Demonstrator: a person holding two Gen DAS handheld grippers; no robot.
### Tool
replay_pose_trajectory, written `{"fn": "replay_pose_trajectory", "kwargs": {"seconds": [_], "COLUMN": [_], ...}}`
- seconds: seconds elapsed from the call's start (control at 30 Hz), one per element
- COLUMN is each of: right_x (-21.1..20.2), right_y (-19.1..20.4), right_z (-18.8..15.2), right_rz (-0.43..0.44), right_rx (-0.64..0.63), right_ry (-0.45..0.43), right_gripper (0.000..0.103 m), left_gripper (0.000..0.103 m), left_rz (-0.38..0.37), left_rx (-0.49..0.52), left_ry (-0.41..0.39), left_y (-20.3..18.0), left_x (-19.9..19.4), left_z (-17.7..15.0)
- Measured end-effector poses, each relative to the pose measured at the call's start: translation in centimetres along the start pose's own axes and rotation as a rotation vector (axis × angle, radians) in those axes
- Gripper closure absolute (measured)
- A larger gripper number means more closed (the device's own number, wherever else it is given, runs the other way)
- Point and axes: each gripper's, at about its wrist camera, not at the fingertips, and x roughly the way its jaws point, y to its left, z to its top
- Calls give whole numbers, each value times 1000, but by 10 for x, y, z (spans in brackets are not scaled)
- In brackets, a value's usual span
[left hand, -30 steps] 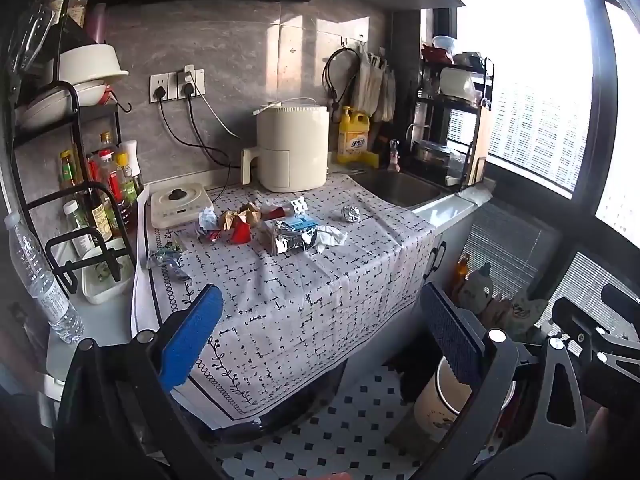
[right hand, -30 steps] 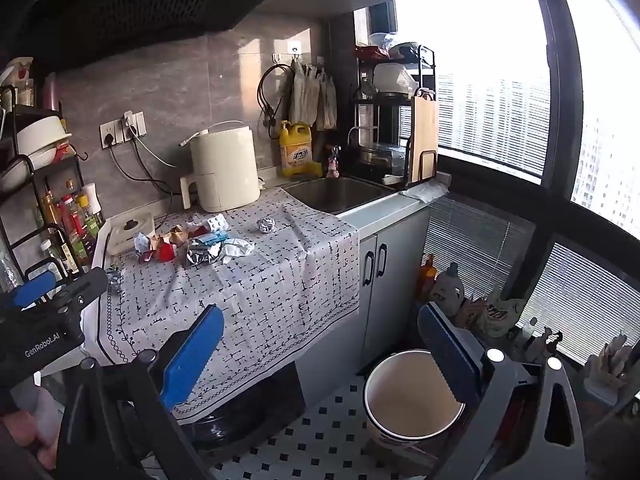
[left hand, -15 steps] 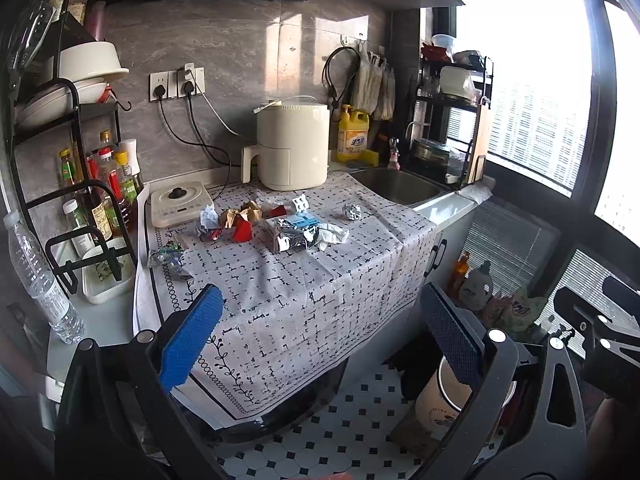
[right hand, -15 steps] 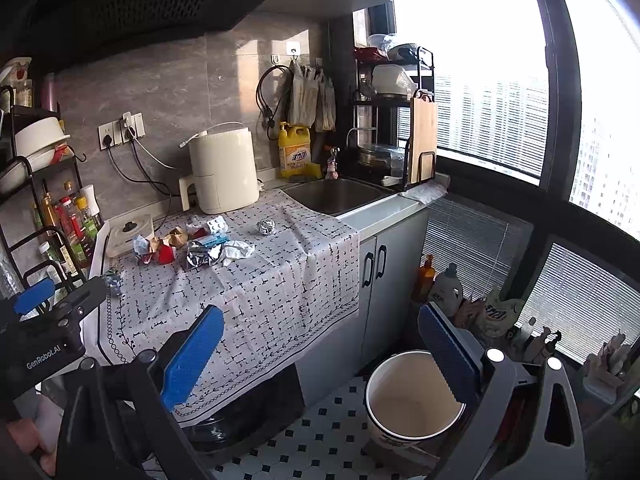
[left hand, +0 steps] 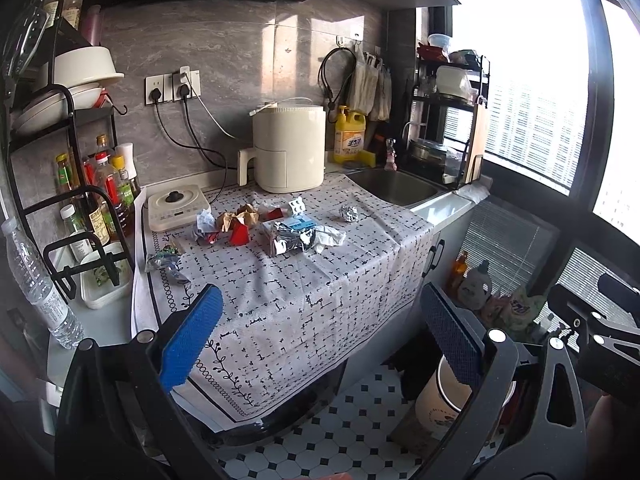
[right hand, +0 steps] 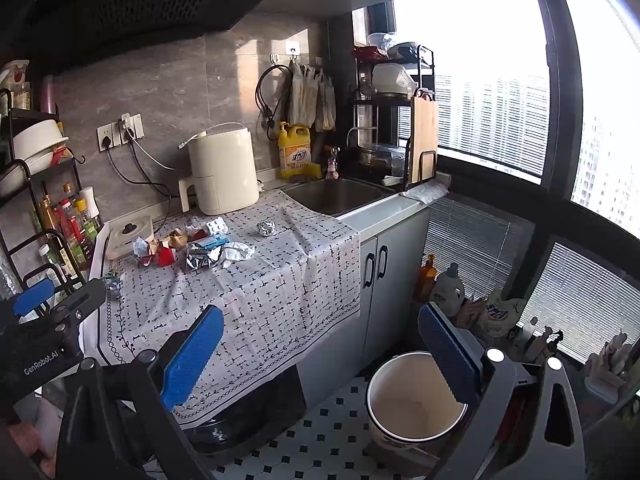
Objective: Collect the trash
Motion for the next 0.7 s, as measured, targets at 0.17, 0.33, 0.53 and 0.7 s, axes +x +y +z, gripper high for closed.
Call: {"fn": "replay_pose_trajectory", "kwargs": {"seconds": [0.17, 0.33, 0.53, 0.7], "right_x": [1, 3, 3, 1], "right_y": [0, -6, -10, -13], "right_z": [0, 1, 1, 1], "right_rz": [0, -7, -30, -39], "right_rx": [2, 10, 6, 5], "right_ry": [-2, -7, -13, -20], "right_gripper": [8, 8, 8, 8], "left_gripper": [4, 4, 4, 4], "left_rz": [1, 4, 1, -11], "left_rx": [5, -1, -3, -5], "left_ry": [-2, -3, -5, -5], "left_y": [-6, -7, -11, -13], "left_x": [-1, -1, 0, 1], "left_z": [-2, -2, -1, 2]}}
